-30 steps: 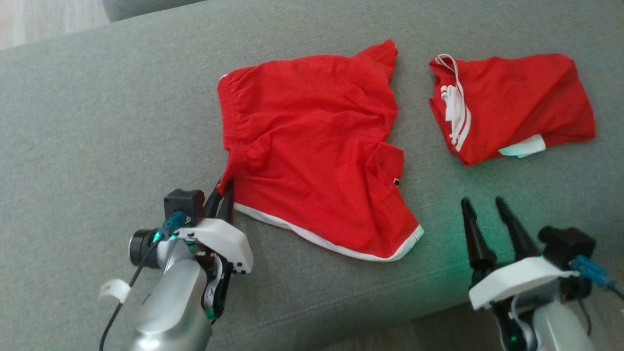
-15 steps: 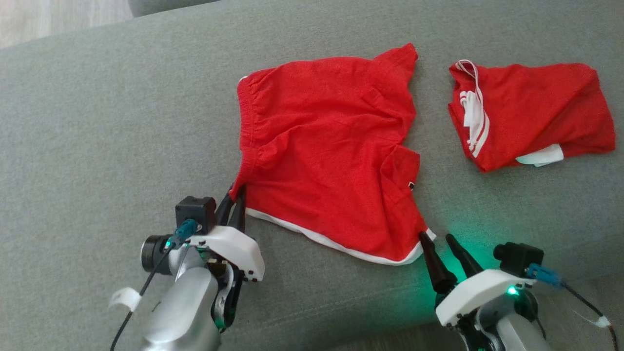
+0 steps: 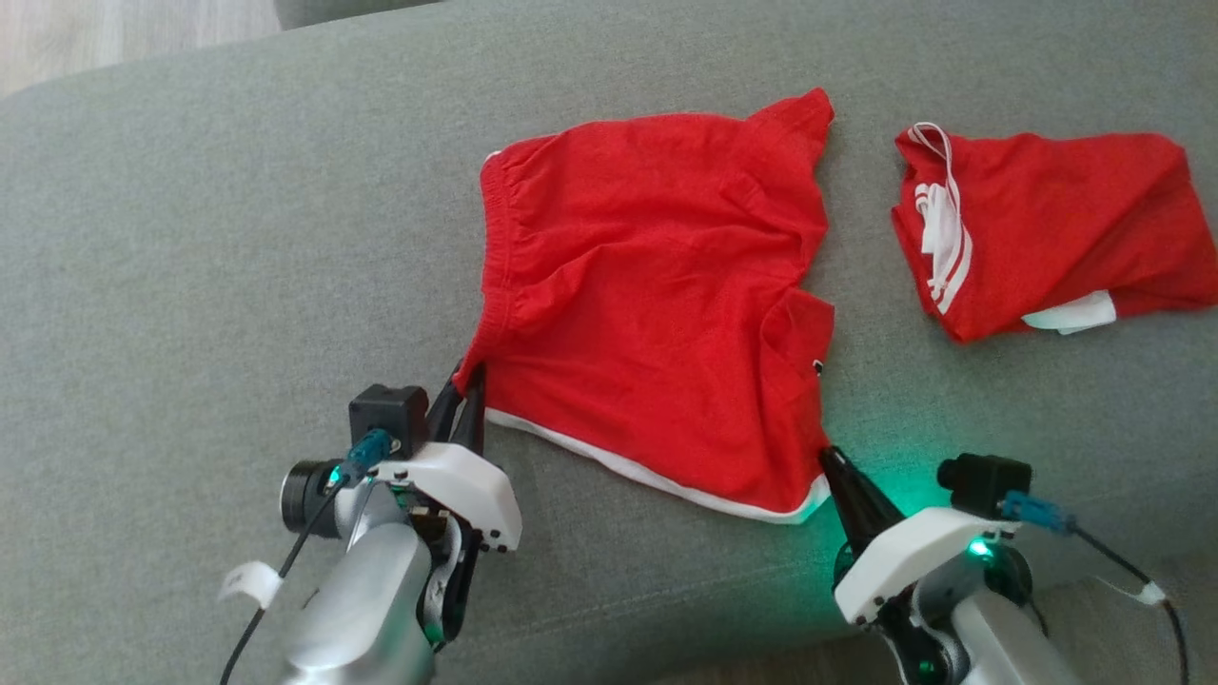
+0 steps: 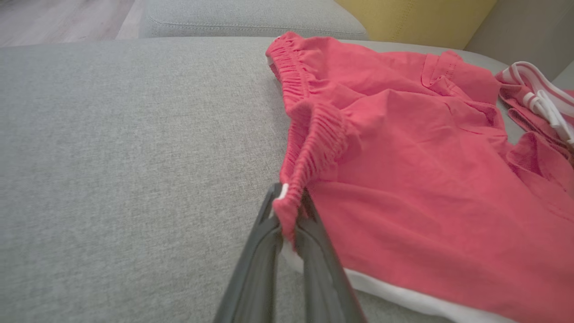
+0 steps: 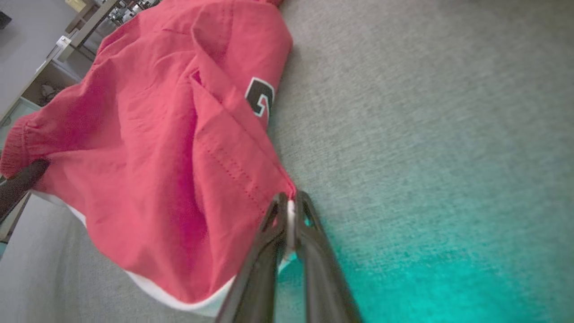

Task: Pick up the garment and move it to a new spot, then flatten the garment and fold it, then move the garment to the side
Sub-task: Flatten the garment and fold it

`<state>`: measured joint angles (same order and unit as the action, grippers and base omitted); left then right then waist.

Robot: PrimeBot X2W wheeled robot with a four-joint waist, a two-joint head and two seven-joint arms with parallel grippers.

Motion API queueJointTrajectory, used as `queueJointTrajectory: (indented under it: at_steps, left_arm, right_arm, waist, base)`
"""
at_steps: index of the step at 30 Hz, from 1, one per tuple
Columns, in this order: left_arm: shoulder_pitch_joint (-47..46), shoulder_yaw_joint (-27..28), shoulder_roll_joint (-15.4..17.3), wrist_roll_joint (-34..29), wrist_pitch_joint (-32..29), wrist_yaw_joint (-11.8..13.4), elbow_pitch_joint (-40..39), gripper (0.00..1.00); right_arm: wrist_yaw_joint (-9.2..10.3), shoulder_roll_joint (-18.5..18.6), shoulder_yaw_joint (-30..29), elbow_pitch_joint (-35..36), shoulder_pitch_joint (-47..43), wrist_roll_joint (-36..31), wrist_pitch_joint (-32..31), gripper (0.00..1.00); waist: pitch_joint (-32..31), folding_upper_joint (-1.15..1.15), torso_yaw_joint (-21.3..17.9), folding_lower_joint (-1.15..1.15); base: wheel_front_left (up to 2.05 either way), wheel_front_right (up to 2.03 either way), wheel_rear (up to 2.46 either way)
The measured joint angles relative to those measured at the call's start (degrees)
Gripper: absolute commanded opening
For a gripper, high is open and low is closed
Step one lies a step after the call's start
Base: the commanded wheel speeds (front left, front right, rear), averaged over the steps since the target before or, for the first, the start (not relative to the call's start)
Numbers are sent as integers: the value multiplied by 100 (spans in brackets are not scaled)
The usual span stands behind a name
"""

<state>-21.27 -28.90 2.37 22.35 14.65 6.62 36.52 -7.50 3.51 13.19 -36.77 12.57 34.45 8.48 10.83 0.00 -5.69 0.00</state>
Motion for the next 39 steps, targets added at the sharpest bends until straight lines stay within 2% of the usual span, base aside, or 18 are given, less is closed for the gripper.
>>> queueJointTrajectory:
  at_steps: [5, 10, 15, 20, 24, 32, 35, 36, 39]
  left_arm:
    - [1, 16, 0, 0, 0, 1, 31, 0]
    - [15, 126, 0, 0, 0, 23, 36, 0]
    - [132, 235, 7, -1, 0, 48, -144, 0]
    - [252, 303, 3, 0, -1, 38, -567, 0]
    - [250, 277, 14, -35, -67, 49, -1206, 0]
    - [632, 372, 122, 219, -790, 290, -2924, 0]
    - [869, 460, 134, 567, -1240, 372, -3623, 0]
    - [869, 460, 134, 567, -1240, 372, -3623, 0]
    - [933, 553, 160, 887, -1789, 450, -4187, 0]
  right_arm:
    - [0, -24, -130, -42, -2, -358, 19, 0]
    - [0, -34, -669, 168, -3, -1044, 120, 0]
    - [-1, 5, -1250, 956, -1, -1922, 102, 0]
    - [-1, 172, -1419, 2135, 20, -2687, -103, 0]
    - [-2, 481, -1559, 3281, 219, -3092, -348, 0]
    - [-1, 648, -1718, 4882, 131, -3251, -980, 0]
    - [-1, 634, -1789, 5282, -76, -3295, -1230, 0]
    - [-1, 634, -1789, 5282, -76, -3295, -1230, 0]
    - [-1, 584, -1816, 5477, -170, -3295, -1419, 0]
  waist:
    - [-83, 0, -6, 0]
    - [-217, 0, -30, 0]
    - [-414, 0, -44, 0]
    - [-691, 0, -19, 0]
    - [-1031, 0, 37, 0]
    - [-1427, 0, 212, 0]
    - [-1493, 0, 300, 0]
    - [-1493, 0, 300, 0]
    - [-1493, 0, 371, 0]
  base:
    - [0, 0, 0]
    - [0, 0, 0]
    - [0, 0, 0]
    - [0, 0, 0]
    - [0, 0, 0]
    - [0, 0, 0]
    - [0, 0, 0]
    - [0, 0, 0]
    - [0, 0, 0]
